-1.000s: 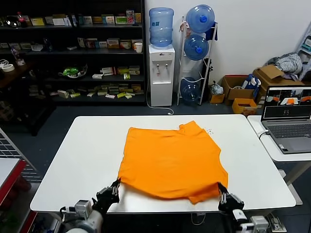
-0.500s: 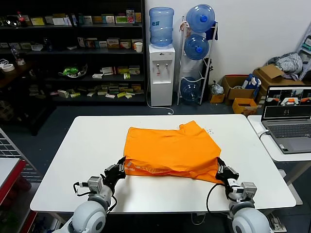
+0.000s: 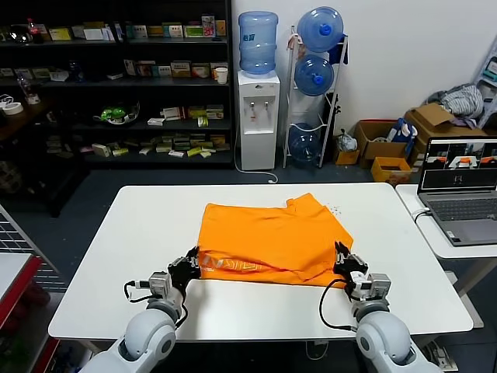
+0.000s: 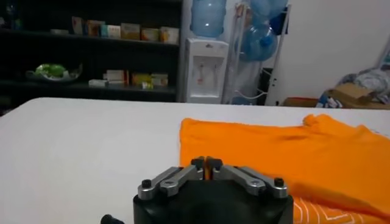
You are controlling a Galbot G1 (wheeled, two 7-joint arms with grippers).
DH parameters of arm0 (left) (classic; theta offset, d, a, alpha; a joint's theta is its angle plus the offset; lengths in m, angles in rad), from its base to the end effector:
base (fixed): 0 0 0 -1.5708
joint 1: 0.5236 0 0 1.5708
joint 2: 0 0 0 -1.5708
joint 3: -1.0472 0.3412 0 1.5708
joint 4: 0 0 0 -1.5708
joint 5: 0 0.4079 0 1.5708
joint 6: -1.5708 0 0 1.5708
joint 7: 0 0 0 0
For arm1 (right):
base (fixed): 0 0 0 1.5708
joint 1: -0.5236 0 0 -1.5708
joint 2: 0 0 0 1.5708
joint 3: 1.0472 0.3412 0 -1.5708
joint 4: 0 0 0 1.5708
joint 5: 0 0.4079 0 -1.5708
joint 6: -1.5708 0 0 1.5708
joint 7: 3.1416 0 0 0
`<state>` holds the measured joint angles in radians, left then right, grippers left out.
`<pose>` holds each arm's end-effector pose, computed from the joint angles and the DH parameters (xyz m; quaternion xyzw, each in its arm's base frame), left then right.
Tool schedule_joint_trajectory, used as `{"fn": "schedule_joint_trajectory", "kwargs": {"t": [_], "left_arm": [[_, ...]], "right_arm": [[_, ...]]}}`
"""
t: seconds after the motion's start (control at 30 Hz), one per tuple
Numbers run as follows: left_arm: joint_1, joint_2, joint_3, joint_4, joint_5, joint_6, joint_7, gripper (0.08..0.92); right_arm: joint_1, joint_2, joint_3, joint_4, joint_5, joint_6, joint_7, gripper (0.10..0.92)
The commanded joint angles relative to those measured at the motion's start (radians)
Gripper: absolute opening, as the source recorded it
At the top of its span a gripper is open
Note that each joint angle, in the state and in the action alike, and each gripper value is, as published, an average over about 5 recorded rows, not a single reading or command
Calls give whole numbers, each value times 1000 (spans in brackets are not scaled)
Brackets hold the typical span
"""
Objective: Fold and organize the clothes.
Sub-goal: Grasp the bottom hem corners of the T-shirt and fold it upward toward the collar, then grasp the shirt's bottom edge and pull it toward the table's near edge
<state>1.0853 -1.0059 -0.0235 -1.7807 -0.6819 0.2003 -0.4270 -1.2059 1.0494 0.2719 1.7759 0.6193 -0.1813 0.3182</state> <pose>0.3377 -0.0244 -0.3319 -0.0583 -0.9809 0.0225 0.1840 0.3387 -0.0423 -0.3311 0.0043 -0.9871 -0.0350 0.1564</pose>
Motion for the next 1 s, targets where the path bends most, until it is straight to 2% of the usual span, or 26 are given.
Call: {"fn": "schedule_joint_trajectory", "kwargs": {"t": [0.03, 0.27, 0.4, 0.5, 0.67, 1.0], "left_arm": [[0, 1, -14, 9, 12, 50, -10, 260], [140, 52, -80, -75, -33, 102, 28, 485], [180, 42, -110, -58, -49, 96, 70, 606], [170, 30, -119, -31, -66, 77, 106, 693], [126, 18, -104, -7, -92, 72, 130, 806], [68, -14, -70, 41, -99, 74, 131, 823]], "right_arm": [[5, -7, 8, -20, -25, -4, -15, 441], [-214, -99, 125, 66, -74, -6, -83, 640], [-304, -105, 168, 72, -55, -35, -127, 757], [-305, -96, 172, 63, -27, -63, -135, 809], [-247, -76, 150, 30, 3, -81, -116, 822], [-196, -67, 124, -2, 14, -84, -109, 823]]}}
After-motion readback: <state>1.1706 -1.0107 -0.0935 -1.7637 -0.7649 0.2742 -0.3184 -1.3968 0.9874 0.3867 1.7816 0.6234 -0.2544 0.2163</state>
